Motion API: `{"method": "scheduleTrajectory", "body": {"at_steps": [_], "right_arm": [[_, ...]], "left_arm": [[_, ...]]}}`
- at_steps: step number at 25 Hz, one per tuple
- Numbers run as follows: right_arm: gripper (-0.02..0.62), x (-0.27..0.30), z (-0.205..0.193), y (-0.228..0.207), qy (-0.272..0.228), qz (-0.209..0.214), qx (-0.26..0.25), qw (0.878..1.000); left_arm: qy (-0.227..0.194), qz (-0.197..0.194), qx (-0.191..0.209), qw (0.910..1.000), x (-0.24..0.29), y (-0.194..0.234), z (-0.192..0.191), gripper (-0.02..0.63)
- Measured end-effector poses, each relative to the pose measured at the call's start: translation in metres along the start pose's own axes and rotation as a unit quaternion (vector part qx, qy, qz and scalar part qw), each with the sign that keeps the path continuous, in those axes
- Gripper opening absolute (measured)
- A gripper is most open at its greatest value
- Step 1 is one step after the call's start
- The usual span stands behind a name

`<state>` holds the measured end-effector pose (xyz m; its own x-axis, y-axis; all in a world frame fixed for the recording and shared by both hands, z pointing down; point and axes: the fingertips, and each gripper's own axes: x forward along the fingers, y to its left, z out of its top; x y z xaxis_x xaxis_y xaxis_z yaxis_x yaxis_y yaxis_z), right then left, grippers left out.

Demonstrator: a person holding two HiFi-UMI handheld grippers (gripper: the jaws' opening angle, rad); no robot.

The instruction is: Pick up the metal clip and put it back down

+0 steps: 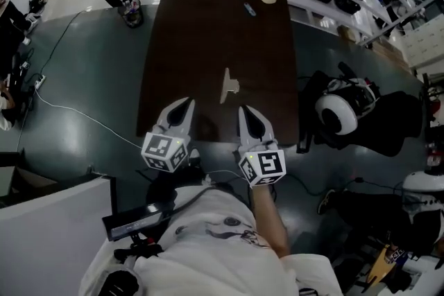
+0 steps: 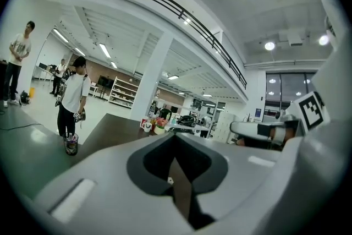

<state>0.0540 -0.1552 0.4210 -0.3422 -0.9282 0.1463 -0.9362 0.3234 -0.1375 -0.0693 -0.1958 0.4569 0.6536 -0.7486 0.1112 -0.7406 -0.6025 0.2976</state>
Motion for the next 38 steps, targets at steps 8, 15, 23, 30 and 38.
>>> {"method": "scheduleTrajectory", "body": {"at_steps": [8,15,23,30,38], "right_arm": [[0.007,0.020,-0.031,-0.023,0.049,-0.031,0.036,0.998],[0.073,0.046,-0.068,-0.044,0.111,-0.017,0.058,0.992],[0.183,0.092,-0.153,-0.083,0.236,0.113,-0.045,0.964],[0.310,0.126,-0.236,-0.095,0.362,0.249,-0.185,0.879],[0.356,0.131,-0.298,-0.102,0.434,0.316,-0.258,0.803]], "left_arm": [[0.039,-0.009,-0.028,0.9988,0.023,0.018,-0.024,-0.003],[0.077,0.005,-0.043,0.9961,0.048,0.033,-0.041,-0.003],[0.109,0.025,-0.048,0.9926,0.066,0.037,-0.055,-0.003],[0.142,0.040,-0.055,0.9876,0.064,0.043,-0.068,-0.003],[0.165,0.053,-0.065,0.9828,0.060,0.035,-0.083,-0.003]]}}
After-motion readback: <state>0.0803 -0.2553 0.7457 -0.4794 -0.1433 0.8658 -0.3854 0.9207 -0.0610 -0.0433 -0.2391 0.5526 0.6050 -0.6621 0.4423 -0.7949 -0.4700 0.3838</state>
